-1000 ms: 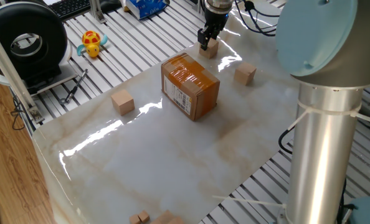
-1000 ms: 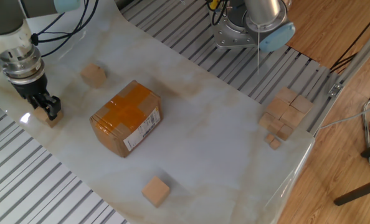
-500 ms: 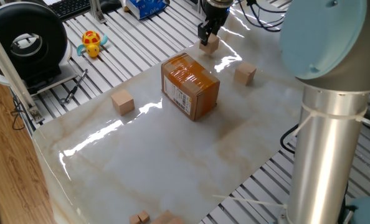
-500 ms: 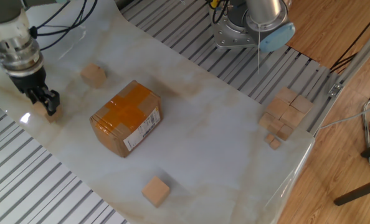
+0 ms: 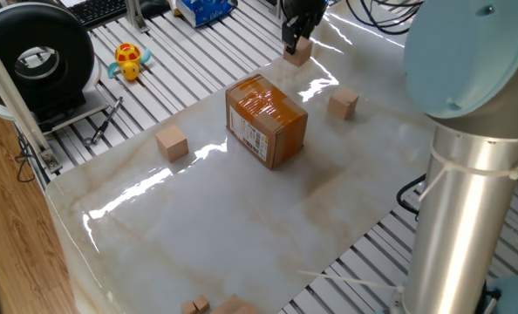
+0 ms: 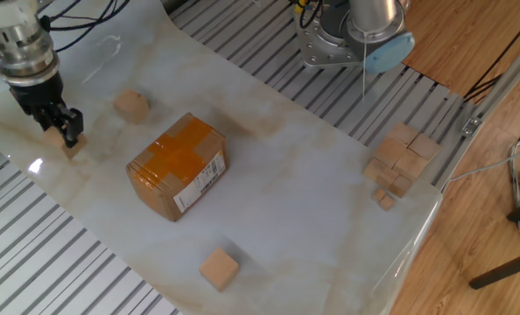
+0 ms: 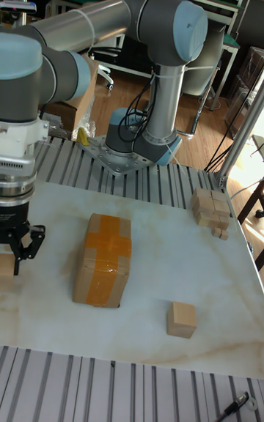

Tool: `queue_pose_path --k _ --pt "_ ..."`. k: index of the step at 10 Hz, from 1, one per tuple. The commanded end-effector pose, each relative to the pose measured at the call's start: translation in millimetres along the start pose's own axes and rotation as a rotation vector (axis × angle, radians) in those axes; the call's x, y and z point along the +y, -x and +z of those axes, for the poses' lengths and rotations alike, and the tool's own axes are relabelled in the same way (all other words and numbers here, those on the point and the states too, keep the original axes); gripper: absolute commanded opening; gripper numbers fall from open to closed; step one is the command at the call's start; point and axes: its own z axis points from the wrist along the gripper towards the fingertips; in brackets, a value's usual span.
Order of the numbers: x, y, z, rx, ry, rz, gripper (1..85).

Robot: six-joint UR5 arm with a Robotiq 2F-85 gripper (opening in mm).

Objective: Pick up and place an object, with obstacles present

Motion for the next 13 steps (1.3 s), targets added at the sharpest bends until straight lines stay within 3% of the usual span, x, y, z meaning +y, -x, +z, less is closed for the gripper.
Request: queue_pose_path --k 1,3,6,7,8,11,12,13 --pt "9.4 16.8 -8.8 -0.073 0.037 -0.048 1.3" --pt "18.1 14.6 -17.4 -0.065 0.056 -0.012 1.3" --pt "69.4 -1.5 -98.9 0.024 0.038 0.081 1.3" --pt "85.0 2.3 -106.1 0.029 0.027 0.113 1.3" --pt "87.2 6.1 -104.6 0.028 -0.001 0.122 1.3" --pt "87.7 8.4 -104.6 0.019 0.003 0.015 1.3" --pt "81.3 2.8 -96.6 0.036 -0.001 -0.013 1.3" --pt "87.2 0.2 -90.3 0.038 -0.030 -0.008 1.3"
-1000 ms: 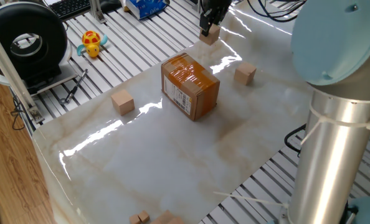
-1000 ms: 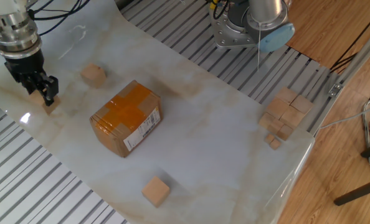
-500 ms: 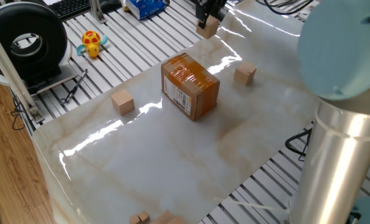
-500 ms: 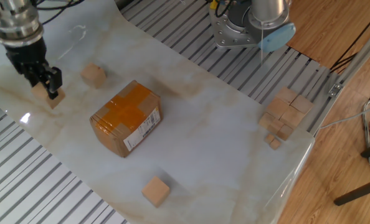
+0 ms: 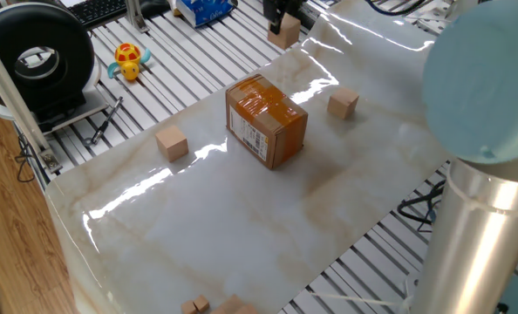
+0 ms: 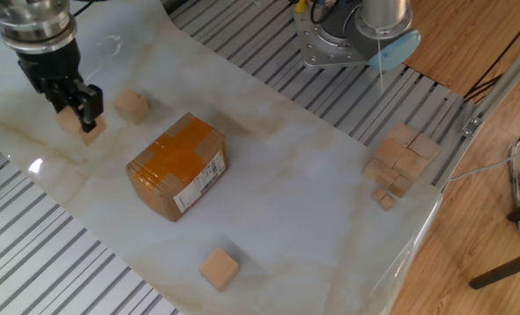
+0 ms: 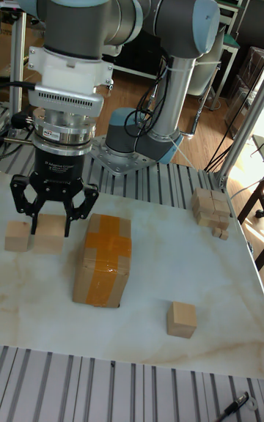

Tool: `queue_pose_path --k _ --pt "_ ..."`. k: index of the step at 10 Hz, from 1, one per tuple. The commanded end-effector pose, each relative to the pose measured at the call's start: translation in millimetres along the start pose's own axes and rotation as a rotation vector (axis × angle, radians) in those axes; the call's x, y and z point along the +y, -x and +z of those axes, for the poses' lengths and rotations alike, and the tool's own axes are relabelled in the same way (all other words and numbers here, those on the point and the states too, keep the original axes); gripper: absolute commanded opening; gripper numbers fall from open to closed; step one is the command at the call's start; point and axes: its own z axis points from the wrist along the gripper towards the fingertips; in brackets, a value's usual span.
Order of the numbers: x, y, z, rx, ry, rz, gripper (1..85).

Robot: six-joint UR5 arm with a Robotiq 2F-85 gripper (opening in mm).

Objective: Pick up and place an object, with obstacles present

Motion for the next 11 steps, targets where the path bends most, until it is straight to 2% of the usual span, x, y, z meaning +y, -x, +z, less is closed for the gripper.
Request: queue_pose_path --k 1,2,3,4,6,7,8,9,10,11 --pt "42.9 -2.9 5.6 -0.017 -0.023 0.014 1.3" --pt "76.5 -6.9 2.6 -0.019 -0.033 0.075 1.3" --pt "96.5 -9.6 -3.7 -0.016 -0.067 0.112 1.3" --pt "92.7 -5.1 -7.1 -0.018 -0.096 0.107 1.3" --pt "105.3 -9.3 -6.2 0.008 -0.040 0.019 1.3" --pt "117.1 -8.0 -6.0 0.003 0.006 -0.030 1.3" --pt "112.9 -11.5 10.4 -0.034 0.092 -0.061 1.3" --pt "130.3 -13.8 26.7 -0.099 0.136 -0.059 1.3" --pt "155.3 -13.4 29.3 -0.124 0.118 -0.018 1.3" --pt "184.9 -14.7 27.7 -0.128 0.087 0.046 1.3"
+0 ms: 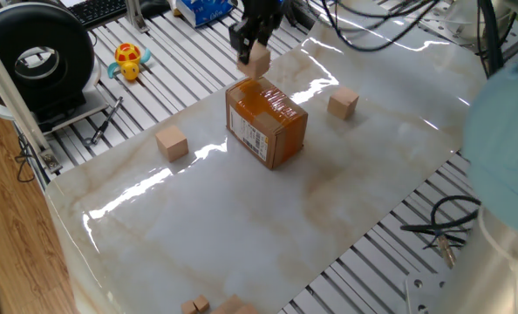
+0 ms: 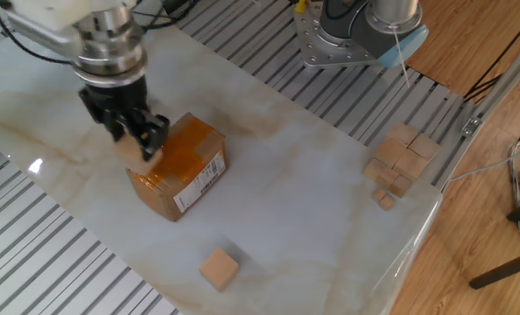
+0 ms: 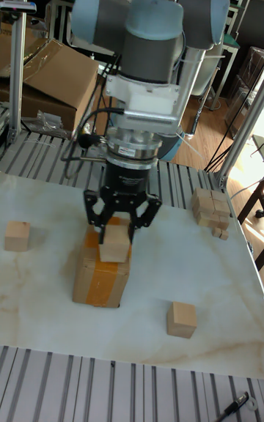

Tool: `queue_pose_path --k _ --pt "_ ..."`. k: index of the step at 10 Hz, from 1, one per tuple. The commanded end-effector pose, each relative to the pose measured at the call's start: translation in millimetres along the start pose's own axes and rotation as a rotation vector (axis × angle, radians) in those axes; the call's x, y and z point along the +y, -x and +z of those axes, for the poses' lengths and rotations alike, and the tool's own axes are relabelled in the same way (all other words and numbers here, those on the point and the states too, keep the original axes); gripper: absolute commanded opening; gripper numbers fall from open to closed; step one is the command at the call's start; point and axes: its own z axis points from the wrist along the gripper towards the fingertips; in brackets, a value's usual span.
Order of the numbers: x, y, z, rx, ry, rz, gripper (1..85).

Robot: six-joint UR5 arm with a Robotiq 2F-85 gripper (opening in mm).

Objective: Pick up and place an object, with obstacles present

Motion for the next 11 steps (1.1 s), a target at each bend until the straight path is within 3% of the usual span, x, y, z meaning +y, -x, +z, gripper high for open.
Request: queue_pose_path --k 1,2,3,6,7,8,9,11 --pt "78.5 -2.1 10.1 -0.065 -0.010 0.107 1.3" --pt "89.1 -1.1 3.4 -0.041 -0.049 0.143 1.3" --pt "86.8 -4.7 2.4 -0.023 -0.063 0.138 1.3" --pt "97.8 -10.7 2.9 0.004 -0.021 -0.006 1.3" --pt "90.8 -21.0 4.1 0.024 0.032 -0.018 1.3" --pt "102.7 -36.3 6.0 0.042 0.040 0.026 1.3" --pt "117.7 -42.5 12.6 0.023 -0.008 0.092 1.3" --pt "154.6 -41.0 26.0 -0.010 -0.031 0.215 1.3"
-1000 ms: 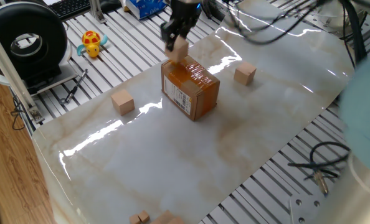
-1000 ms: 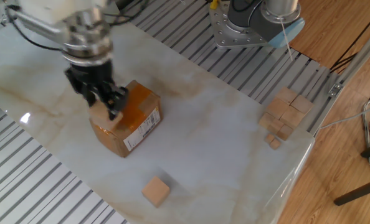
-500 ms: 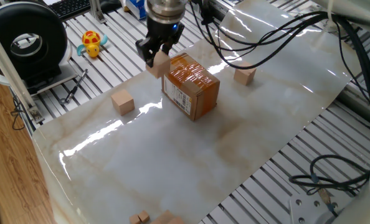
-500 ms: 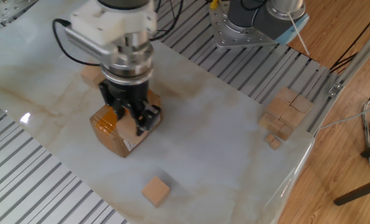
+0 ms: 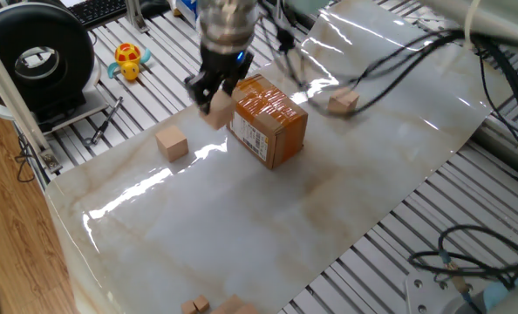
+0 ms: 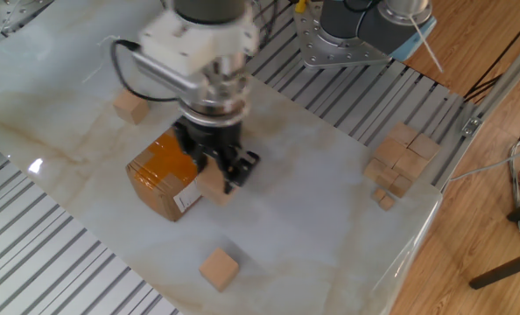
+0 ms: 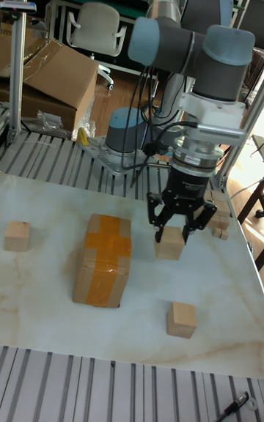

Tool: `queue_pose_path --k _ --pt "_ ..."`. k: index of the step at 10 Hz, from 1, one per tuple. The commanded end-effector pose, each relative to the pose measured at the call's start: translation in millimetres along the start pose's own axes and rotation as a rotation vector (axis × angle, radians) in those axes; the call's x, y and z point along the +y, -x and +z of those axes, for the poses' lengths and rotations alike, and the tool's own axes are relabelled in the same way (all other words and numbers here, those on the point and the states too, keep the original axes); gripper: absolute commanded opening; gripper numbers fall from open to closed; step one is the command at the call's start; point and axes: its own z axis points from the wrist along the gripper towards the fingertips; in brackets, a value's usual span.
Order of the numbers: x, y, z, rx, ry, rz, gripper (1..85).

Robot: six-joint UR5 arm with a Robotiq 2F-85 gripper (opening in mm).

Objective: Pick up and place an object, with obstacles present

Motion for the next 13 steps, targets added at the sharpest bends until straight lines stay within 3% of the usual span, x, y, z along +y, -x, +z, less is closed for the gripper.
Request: queue_pose_path --k 1,4,6,7,8,10,12,13 --pt "31.4 -9.0 8.9 -0.033 -0.023 0.098 1.3" --pt "47.7 -16.2 8.9 -0.003 0.038 0.073 1.3" --pt "51.4 -8.1 13.3 -0.028 0.064 -0.022 1.3" --pt "47.1 1.6 29.5 -0.051 0.065 -0.047 1.3" --pt "50.3 0.0 33.7 -0.044 0.064 -0.029 1.3" --pt "40.2 -19.8 9.4 0.043 -0.003 0.009 1.3" --pt "24.7 -47.8 6.2 0.149 -0.069 0.081 1.3" --pt "23.7 -52.5 5.3 0.167 -0.075 0.093 1.3"
